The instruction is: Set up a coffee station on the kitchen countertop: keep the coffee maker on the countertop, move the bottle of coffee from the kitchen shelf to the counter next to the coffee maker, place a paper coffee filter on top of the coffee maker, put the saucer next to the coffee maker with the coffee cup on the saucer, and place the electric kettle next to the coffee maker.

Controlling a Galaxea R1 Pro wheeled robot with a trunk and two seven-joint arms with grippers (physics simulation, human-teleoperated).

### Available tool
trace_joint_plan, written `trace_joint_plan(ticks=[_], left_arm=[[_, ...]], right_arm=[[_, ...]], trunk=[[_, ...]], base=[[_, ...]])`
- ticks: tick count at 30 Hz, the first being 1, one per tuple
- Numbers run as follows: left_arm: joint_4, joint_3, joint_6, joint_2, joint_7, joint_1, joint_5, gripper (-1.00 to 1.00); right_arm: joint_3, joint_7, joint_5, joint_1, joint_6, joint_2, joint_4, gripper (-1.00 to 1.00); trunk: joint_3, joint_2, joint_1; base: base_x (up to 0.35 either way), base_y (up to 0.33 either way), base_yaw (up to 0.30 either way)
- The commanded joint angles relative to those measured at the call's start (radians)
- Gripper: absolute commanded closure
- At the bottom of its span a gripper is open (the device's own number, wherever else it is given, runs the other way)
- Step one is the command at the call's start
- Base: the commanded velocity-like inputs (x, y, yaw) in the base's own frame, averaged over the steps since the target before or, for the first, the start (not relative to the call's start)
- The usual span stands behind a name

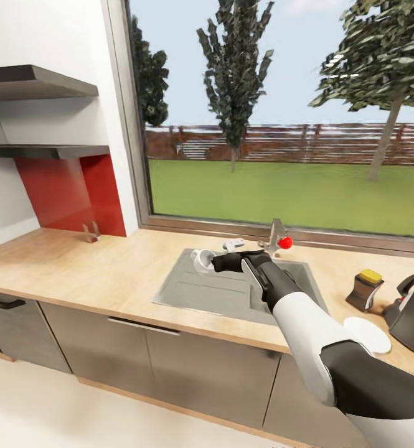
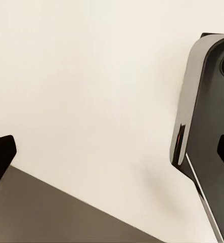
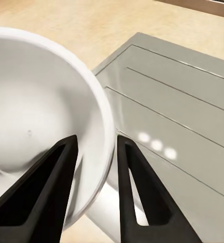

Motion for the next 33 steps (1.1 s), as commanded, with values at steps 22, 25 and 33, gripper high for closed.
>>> trace_joint_plan(ticks=[22, 25, 33], left_arm=[[0.004, 0.004, -0.002, -0.007, -0.002, 0.0, 0.001, -1.0], [0.004, 0.004, -0.002, -0.007, -0.002, 0.0, 0.001, -1.0], [0.004, 0.004, -0.002, -0.007, -0.001, 0.0, 0.001, -1.0]], right_arm=[[0.0, 0.004, -0.003, -0.001, 0.005, 0.0, -0.001, 1.0], [0.0, 0.004, -0.003, -0.001, 0.005, 0.0, -0.001, 1.0], [0.001, 0.004, -0.003, -0.001, 0.005, 0.0, -0.001, 1.0]], trunk=[[0.02, -0.002, 0.001], [0.023, -0.002, 0.001], [0.03, -0.002, 0.001]], base=[[0.059, 0.095, -0.233], [0.009, 0.007, -0.233], [0.001, 0.145, -0.235]])
